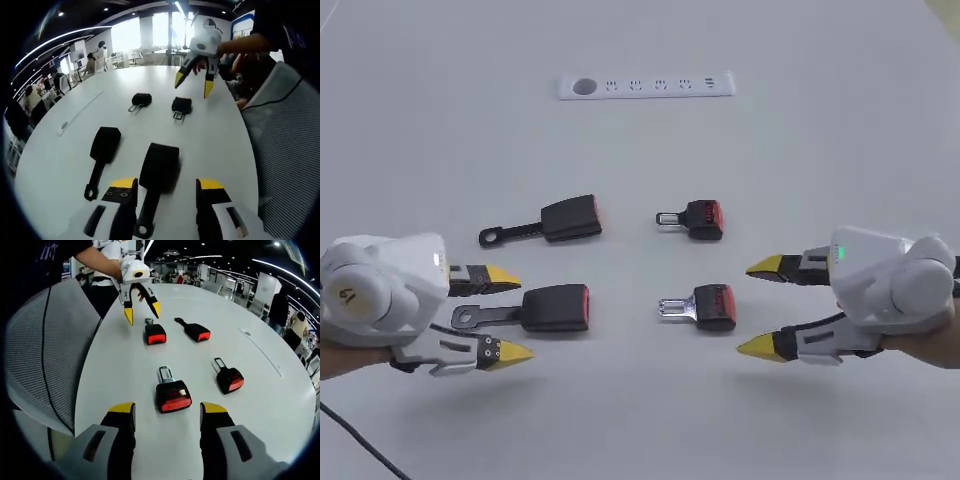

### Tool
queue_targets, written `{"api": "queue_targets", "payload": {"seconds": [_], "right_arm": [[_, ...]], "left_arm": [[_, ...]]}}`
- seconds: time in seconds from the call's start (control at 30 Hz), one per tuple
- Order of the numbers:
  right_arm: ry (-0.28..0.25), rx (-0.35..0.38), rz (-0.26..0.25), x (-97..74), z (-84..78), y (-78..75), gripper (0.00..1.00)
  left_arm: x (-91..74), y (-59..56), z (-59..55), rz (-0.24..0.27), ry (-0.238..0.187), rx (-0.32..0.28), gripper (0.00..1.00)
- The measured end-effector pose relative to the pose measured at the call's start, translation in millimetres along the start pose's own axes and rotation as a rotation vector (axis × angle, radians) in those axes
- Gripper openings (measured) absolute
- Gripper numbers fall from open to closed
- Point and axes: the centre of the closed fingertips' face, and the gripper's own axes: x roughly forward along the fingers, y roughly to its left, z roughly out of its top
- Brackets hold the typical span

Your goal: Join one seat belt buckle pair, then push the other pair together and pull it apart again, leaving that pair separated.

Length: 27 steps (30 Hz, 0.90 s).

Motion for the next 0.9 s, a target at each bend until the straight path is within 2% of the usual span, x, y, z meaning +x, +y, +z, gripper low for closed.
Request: {"api": "queue_targets", "payload": {"seconds": [0.27, 0.43, 0.67, 0.9], "right_arm": [[0.033, -0.038, 0.023, 11.7, -7.9, -4.9, 0.45], [0.049, -0.06, 0.044, 16.2, -7.6, -8.0, 0.42], [0.07, -0.099, 0.075, 25.2, -8.6, -10.9, 0.41], [0.096, -0.132, 0.108, 32.0, -11.4, -6.8, 0.37]], "left_arm": [[11.0, 10.4, 0.0, -0.044, 0.052, 0.039, 0.46], [17.3, 8.5, -3.8, -0.11, 0.108, 0.061, 0.41], [24.3, 11.1, -11.2, -0.147, 0.17, 0.111, 0.38], [30.6, 10.7, -15.1, -0.184, 0.205, 0.141, 0.33]]}}
